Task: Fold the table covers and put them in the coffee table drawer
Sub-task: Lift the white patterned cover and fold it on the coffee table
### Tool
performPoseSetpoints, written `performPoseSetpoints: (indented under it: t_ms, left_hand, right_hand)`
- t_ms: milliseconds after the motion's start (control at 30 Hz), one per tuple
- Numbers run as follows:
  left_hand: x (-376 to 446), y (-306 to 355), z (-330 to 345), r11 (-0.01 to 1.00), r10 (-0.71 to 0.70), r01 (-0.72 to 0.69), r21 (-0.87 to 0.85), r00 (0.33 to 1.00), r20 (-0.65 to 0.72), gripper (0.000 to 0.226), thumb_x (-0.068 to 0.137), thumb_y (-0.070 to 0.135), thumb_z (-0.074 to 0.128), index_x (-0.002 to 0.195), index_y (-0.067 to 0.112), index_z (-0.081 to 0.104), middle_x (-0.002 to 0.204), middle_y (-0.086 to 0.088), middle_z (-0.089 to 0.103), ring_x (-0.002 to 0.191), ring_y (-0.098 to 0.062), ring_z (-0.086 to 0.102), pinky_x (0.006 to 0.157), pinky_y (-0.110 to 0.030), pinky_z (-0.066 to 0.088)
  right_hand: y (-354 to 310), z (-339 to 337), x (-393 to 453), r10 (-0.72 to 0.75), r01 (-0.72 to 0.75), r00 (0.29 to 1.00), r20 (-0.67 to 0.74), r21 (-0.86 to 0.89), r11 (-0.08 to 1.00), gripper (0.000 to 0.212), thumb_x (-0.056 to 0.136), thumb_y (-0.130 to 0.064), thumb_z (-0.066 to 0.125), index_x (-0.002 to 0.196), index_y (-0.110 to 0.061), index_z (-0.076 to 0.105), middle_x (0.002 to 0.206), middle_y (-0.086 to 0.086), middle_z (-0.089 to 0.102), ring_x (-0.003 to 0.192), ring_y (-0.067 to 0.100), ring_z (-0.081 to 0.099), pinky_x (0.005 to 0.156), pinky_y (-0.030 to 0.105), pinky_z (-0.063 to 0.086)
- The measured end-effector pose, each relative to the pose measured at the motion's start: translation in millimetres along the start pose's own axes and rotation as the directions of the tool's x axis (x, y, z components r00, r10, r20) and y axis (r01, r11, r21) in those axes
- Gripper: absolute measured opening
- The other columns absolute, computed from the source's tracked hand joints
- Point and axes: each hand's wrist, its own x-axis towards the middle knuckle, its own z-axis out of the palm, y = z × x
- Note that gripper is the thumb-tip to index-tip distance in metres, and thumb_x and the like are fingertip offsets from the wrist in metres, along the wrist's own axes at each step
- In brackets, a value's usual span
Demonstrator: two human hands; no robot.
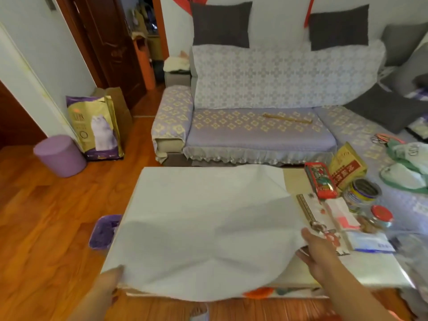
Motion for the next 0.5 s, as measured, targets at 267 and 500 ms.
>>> performPoseSetpoints:
  t_ms: [267, 500]
  left_hand:
    - [-16.5, -35.7, 21.5, 0.994, -0.087, 0.09, -0.062, 0.995, 0.044, 0.041, 0.101, 0.028, 0.06, 0.136, 0.009, 0.05, 0.126, -0.014, 0.059, 0.109, -0.038, 0.055, 0.092, -0.051, 0.05]
    - [-8.0, -9.8, -11.0, 0.981, 0.021, -0.018, -0.191, 1.0, 0.013, 0.036, 0.105, 0.03, 0.05, 0.135, 0.012, 0.058, 0.122, -0.007, 0.064, 0.104, -0.028, 0.059, 0.087, -0.045, 0.05]
  right_hand:
    - [-72.9, 105.7, 43.9, -0.087, 0.083, 0.996, -0.022, -0.15, 0.985, 0.037, 0.101, -0.005, 0.041, 0.135, 0.004, 0.05, 0.103, 0.01, 0.055, 0.096, 0.027, 0.052, 0.098, 0.043, 0.05]
    - [-107.2, 196.4, 22.2, -0.403, 0.426, 0.856, 0.323, 0.0, 0.905, 0.018, 0.1, -0.024, 0.06, 0.113, -0.013, 0.065, 0.116, 0.004, 0.072, 0.103, 0.023, 0.069, 0.094, 0.041, 0.055]
